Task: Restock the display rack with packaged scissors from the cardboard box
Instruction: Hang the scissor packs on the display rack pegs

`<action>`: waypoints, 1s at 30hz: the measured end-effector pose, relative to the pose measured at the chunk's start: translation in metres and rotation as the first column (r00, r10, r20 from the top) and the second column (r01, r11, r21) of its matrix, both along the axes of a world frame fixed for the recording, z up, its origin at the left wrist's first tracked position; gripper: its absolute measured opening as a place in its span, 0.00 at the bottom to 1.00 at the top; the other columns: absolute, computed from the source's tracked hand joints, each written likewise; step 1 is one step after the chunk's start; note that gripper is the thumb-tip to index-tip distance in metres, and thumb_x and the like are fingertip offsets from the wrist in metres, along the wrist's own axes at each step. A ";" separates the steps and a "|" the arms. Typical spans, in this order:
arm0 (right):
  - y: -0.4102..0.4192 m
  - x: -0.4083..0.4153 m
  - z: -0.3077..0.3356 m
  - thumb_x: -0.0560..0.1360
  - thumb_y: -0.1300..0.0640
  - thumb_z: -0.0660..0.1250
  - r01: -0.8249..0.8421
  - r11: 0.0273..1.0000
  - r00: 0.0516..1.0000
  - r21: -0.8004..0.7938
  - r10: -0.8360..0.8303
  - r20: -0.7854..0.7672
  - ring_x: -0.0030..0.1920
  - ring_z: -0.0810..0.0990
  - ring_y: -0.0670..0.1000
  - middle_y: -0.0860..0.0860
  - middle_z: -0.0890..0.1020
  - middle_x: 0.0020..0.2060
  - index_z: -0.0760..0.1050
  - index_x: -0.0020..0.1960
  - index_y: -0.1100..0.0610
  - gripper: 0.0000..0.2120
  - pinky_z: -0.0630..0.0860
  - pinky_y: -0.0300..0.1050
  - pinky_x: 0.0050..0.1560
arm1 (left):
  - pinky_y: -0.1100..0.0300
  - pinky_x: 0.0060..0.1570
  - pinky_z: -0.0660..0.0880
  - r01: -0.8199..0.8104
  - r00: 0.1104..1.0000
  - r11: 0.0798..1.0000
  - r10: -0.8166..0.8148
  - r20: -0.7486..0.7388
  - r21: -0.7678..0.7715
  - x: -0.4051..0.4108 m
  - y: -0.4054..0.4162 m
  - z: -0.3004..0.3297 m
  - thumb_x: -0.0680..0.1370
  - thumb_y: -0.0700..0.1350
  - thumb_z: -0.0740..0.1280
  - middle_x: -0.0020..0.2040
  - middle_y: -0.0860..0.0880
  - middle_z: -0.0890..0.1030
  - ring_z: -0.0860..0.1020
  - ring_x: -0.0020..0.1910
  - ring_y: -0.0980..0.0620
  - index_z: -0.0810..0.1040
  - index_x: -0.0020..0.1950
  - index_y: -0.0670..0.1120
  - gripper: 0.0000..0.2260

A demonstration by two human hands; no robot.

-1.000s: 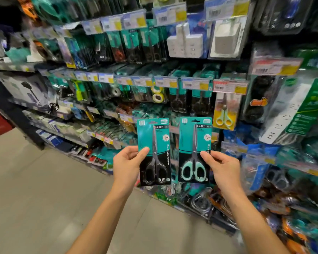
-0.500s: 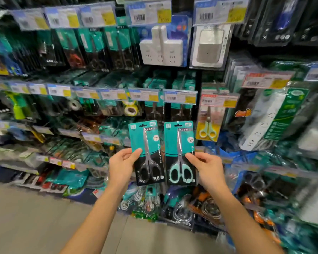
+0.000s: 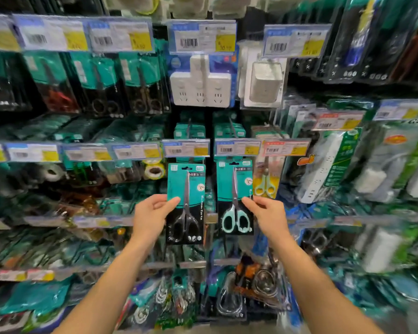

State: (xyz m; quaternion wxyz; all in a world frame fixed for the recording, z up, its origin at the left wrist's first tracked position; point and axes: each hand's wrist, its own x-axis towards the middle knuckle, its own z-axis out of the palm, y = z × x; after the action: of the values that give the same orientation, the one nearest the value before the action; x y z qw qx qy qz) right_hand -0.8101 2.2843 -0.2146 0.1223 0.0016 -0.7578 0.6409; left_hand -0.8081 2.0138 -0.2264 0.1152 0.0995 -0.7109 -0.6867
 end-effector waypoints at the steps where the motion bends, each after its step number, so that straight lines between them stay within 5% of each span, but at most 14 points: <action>1: -0.002 -0.001 0.000 0.74 0.59 0.73 0.013 1.000 1.000 -0.003 -0.013 -0.011 0.32 0.78 0.40 0.42 0.83 0.30 0.81 0.33 0.48 0.13 0.73 0.31 0.35 | 0.57 0.44 0.79 0.026 1.000 1.000 -0.026 -0.012 -0.002 -0.003 -0.001 -0.001 0.73 0.44 0.76 0.39 0.49 0.87 0.84 0.39 0.53 0.84 0.42 0.48 0.02; 4: -0.008 -0.002 -0.001 0.75 0.57 0.72 0.024 0.999 0.999 0.023 -0.023 -0.031 0.35 0.80 0.44 0.51 0.85 0.33 0.83 0.36 0.54 0.09 0.74 0.37 0.37 | 0.56 0.49 0.80 0.065 0.998 0.998 -0.065 -0.015 -0.011 -0.013 -0.003 -0.004 0.72 0.44 0.77 0.40 0.50 0.87 0.85 0.42 0.51 0.85 0.43 0.47 0.03; 8: -0.012 -0.005 0.001 0.76 0.55 0.71 0.014 1.000 0.999 0.009 -0.014 -0.045 0.38 0.83 0.39 0.42 0.86 0.35 0.84 0.35 0.43 0.13 0.77 0.33 0.38 | 0.51 0.53 0.80 0.100 0.995 0.995 -0.100 0.003 -0.006 -0.025 -0.006 -0.006 0.70 0.47 0.78 0.42 0.49 0.87 0.85 0.46 0.47 0.85 0.46 0.46 0.08; 12: -0.013 -0.012 0.004 0.76 0.56 0.70 -0.031 0.999 0.998 0.015 0.031 -0.050 0.41 0.85 0.46 0.48 0.87 0.38 0.85 0.42 0.51 0.06 0.79 0.38 0.38 | 0.50 0.55 0.80 0.123 0.992 0.992 -0.123 -0.006 -0.034 -0.031 -0.008 -0.004 0.70 0.50 0.78 0.43 0.50 0.87 0.86 0.47 0.50 0.85 0.48 0.48 0.10; 21: -0.013 -0.037 0.005 0.75 0.57 0.72 0.011 0.995 1.000 -0.095 -0.014 -0.028 0.40 0.85 0.44 0.46 0.87 0.38 0.85 0.47 0.55 0.04 0.78 0.34 0.37 | 0.51 0.53 0.81 0.101 0.994 0.992 -0.104 -0.044 -0.073 -0.037 -0.007 0.005 0.72 0.47 0.76 0.43 0.52 0.87 0.86 0.46 0.53 0.84 0.45 0.52 0.04; 26: -0.017 -0.045 0.010 0.75 0.58 0.71 -0.049 0.994 0.994 -0.101 0.039 -0.100 0.38 0.84 0.41 0.46 0.87 0.38 0.85 0.44 0.51 0.04 0.76 0.31 0.36 | 0.53 0.52 0.80 0.091 0.994 0.994 -0.094 -0.055 -0.058 -0.041 -0.014 0.010 0.72 0.49 0.76 0.44 0.53 0.87 0.86 0.45 0.54 0.85 0.45 0.54 0.03; 30: -0.010 -0.050 0.004 0.75 0.55 0.71 -0.048 0.995 0.992 -0.093 0.037 -0.117 0.40 0.84 0.45 0.49 0.87 0.39 0.86 0.43 0.50 0.05 0.79 0.38 0.38 | 0.52 0.53 0.79 0.114 0.993 0.993 -0.113 -0.019 0.026 -0.039 -0.014 0.007 0.72 0.49 0.75 0.46 0.49 0.87 0.85 0.48 0.50 0.85 0.49 0.50 0.07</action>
State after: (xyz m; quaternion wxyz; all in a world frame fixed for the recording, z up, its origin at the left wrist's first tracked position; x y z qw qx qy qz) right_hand -0.8603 2.2747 -0.2108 0.1521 0.0490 -0.7178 0.6777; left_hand -0.8468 2.0001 -0.2195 0.0806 0.0545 -0.7049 -0.7026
